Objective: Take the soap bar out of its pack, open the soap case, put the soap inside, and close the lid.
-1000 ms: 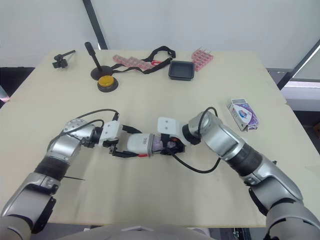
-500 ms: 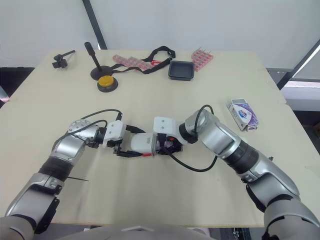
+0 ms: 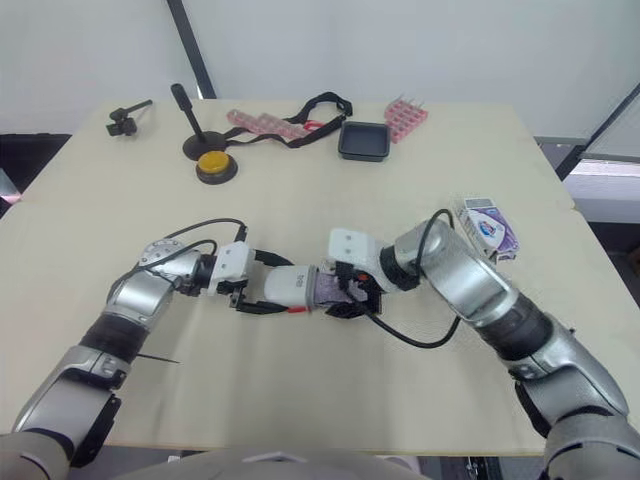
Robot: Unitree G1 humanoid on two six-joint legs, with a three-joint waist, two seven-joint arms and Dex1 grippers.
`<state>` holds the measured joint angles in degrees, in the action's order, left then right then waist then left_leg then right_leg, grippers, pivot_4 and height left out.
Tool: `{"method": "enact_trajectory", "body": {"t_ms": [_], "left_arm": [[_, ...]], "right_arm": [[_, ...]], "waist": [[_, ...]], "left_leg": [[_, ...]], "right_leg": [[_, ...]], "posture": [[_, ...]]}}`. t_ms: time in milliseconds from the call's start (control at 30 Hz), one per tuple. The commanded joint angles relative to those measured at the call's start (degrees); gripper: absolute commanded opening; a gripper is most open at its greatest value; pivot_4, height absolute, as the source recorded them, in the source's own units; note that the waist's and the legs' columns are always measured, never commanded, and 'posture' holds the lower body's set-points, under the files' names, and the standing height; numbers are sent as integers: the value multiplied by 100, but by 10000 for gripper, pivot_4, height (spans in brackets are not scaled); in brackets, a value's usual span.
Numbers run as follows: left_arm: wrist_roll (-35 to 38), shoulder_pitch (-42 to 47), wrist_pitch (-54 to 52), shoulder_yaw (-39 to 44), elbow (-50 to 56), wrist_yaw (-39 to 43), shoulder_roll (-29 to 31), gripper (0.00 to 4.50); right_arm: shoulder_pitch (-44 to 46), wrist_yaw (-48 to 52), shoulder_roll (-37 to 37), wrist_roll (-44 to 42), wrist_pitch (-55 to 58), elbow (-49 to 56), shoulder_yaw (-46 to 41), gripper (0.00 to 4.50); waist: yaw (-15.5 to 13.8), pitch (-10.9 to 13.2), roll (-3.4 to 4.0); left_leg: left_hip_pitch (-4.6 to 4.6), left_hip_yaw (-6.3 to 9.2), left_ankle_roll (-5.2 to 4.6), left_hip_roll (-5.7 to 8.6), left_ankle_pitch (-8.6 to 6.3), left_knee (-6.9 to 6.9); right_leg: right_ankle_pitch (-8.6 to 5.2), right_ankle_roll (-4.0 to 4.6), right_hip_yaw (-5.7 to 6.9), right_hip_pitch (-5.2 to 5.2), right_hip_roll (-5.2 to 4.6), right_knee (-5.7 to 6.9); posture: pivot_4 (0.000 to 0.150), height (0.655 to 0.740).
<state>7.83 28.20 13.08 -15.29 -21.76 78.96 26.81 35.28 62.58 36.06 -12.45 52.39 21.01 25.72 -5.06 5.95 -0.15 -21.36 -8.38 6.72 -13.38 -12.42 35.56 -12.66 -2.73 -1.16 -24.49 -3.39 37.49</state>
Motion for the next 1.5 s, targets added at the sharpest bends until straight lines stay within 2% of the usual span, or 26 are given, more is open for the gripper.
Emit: {"method": "enact_trajectory", "body": {"t_ms": [33, 167, 300, 367, 433, 633, 1000, 1500], "left_arm": [[-48, 45, 62, -43, 20, 43, 85, 34804], [-53, 62, 64, -57, 10, 64, 108, 34804], [-59, 90, 68, -67, -17, 79, 123, 34804], [-63, 109, 68, -71, -38, 82, 122, 34804], [-72, 132, 64, -79, -55, 74, 108, 34804], [-71, 146, 27, -74, -21, 63, 92, 34804], [-82, 145, -8, -61, 8, 48, 146, 34804], [-158, 174, 66, -93, -71, -29, 178, 34804]], "right_arm": [[-159, -212, 153, -451, 328, 279, -979, 44691], [-543, -234, 601, -577, 282, 161, -1476, 44691], [-970, -163, 1107, -475, -144, -20, -1556, 33979], [-1151, -125, 1312, -350, -431, -53, -1421, 26513], [-1293, -162, 1397, -215, -717, -105, -1284, 21113], [-1486, -326, 1291, 199, -1308, -201, -828, 1122], [-1414, -483, 898, 558, -1645, -348, -349, 487], [-1056, -441, 332, 611, -1530, -405, -100, 487]], "waist": [[-6, 0, 0], [-49, 0, -1], [-56, 0, 0], [-45, 0, 0], [-32, 0, 0], [-22, 0, 0], [18, -1, 0], [68, -1, 1]], "left_leg": [[2, 0, 0, 0, 0, 0], [1, 0, 0, 1, 0, 0], [1, 0, -1, 0, 0, 0], [0, -1, -1, 0, 0, -1], [1, -1, -1, -1, 0, -1], [1, -1, -4, -1, 0, 0], [3, -1, -5, 0, 1, 0], [7, -1, -6, -3, 2, 0]], "right_leg": [[0, 0, 0, 0, 0, 2], [0, 0, 0, 0, 0, -1], [-1, 1, 0, 0, -1, -2], [-1, 2, -2, 0, -1, -3], [-1, 2, -3, 0, -2, -2], [-4, 7, -2, 0, -6, -1], [-6, 10, -2, 0, -6, 0], [-5, 9, -4, 0, -5, 6]], "posture": [[1500, 7291], [1500, 7291], [1500, 7291], [1500, 7291], [1500, 7291], [1500, 7291], [1500, 7291], [1500, 7291]]}}
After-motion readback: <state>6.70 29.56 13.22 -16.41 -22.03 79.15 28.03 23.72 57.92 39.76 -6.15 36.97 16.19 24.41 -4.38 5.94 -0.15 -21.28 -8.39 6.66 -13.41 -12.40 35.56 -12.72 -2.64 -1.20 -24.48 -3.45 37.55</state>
